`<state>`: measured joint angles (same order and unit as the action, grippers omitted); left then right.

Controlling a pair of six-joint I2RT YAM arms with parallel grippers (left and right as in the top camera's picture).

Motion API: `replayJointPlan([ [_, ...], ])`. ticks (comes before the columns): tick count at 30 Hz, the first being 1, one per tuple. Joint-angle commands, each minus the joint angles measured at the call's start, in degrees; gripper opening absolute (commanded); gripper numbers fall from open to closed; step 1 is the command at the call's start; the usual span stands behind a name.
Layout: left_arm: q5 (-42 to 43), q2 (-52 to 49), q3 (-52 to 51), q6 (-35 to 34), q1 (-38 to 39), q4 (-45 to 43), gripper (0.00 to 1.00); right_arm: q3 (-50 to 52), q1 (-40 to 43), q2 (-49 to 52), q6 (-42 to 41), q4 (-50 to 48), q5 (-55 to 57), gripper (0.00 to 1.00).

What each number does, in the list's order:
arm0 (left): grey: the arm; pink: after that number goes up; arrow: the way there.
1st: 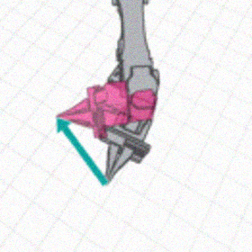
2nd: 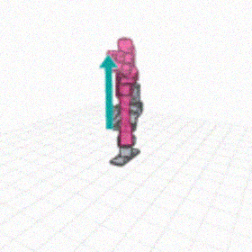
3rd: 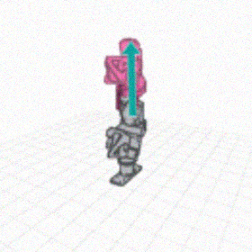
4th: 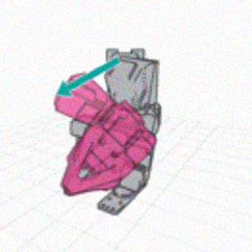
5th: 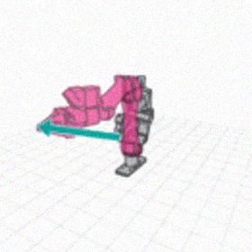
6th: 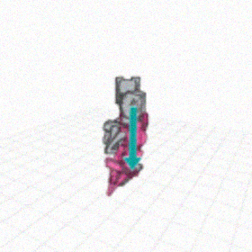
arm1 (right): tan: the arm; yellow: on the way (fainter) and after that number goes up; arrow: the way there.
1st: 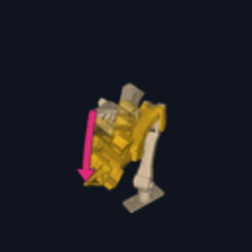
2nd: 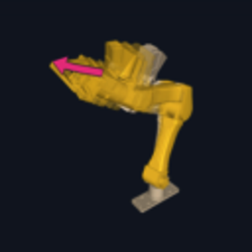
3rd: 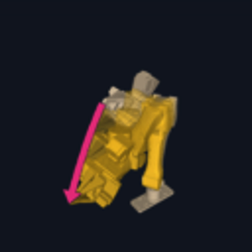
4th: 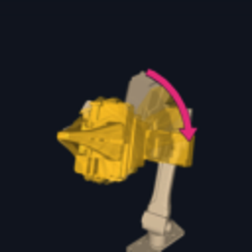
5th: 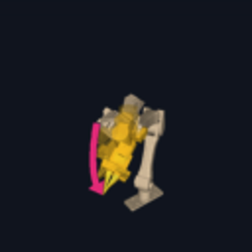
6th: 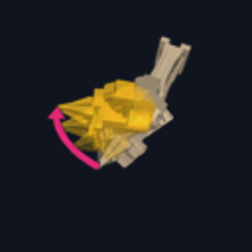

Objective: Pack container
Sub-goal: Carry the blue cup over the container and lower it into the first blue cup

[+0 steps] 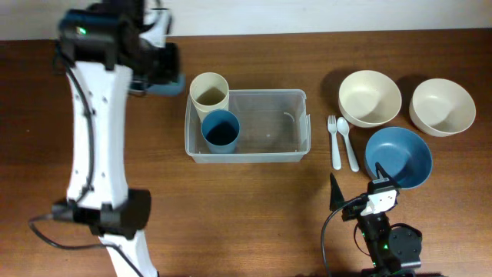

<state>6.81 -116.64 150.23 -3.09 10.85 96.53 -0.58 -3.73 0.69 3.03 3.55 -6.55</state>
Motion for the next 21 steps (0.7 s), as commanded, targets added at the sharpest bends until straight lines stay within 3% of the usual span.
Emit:
replayJointPlan([
  [1, -3.67, 6.21, 1.31, 2.73, 5.27, 0.17, 0.02, 0.26, 0.37, -0.44, -0.04, 0.33, -0.15, 0.99],
  [8, -7.96, 12.83, -1.51, 2.75, 14.69, 0.17, 0.02, 0.26, 0.37, -0.44, -0.04, 0.33, -0.13, 0.99],
  [21, -10.23, 16.59, -22.82, 4.02, 23.63, 0.11, 0.02, 0.26, 0.37, -0.44, -0.04, 0.33, -0.15, 0.98],
])
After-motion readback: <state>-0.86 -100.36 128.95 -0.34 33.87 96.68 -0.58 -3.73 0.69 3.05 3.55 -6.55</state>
